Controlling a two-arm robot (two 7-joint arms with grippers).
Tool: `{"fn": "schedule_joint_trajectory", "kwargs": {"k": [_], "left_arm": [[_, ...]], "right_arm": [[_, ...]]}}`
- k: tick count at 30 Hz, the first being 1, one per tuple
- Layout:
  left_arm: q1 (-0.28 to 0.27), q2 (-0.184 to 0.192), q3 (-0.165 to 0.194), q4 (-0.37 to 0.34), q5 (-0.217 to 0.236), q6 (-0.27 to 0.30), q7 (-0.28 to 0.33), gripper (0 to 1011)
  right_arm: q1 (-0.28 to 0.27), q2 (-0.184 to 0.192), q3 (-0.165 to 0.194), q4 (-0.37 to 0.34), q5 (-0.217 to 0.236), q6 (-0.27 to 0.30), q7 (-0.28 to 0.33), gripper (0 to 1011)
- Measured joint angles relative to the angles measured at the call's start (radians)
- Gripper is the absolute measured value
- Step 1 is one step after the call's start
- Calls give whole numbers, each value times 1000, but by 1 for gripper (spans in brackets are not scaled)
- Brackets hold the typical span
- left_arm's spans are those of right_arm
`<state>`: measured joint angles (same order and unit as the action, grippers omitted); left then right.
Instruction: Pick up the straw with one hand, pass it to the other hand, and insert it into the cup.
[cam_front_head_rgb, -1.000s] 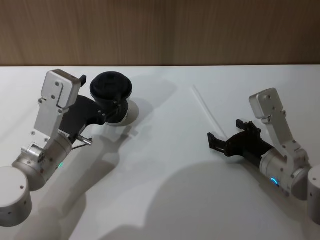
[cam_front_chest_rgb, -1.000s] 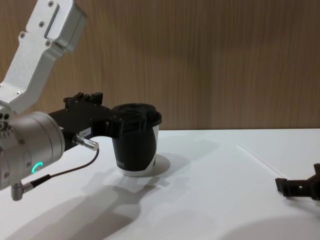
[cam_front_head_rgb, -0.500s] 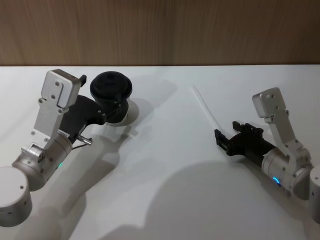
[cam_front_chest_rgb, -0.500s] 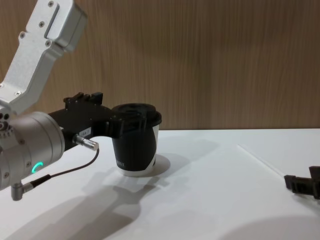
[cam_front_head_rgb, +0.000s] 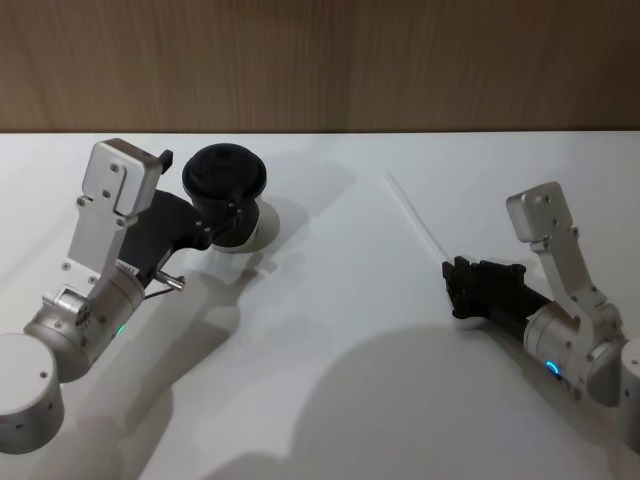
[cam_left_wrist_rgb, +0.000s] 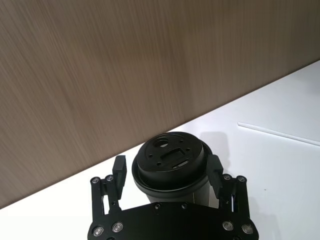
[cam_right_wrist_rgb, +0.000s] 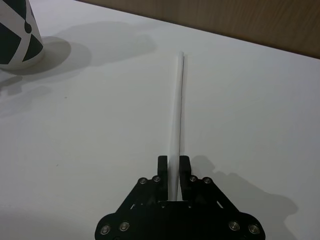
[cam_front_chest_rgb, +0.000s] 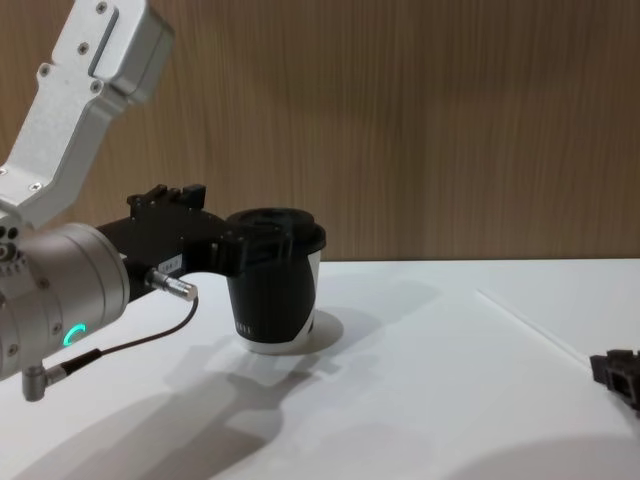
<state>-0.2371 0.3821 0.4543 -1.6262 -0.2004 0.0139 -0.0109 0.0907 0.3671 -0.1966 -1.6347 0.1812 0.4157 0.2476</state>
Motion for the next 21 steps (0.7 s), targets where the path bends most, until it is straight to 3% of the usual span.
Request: {"fn": "schedule_joint_trajectory", "kwargs": {"k": [21], "left_arm": [[0, 0, 0, 0, 0, 0, 0, 1003]], "right_arm": [[-21, -19, 17, -4, -12, -17, 1, 22]]}}
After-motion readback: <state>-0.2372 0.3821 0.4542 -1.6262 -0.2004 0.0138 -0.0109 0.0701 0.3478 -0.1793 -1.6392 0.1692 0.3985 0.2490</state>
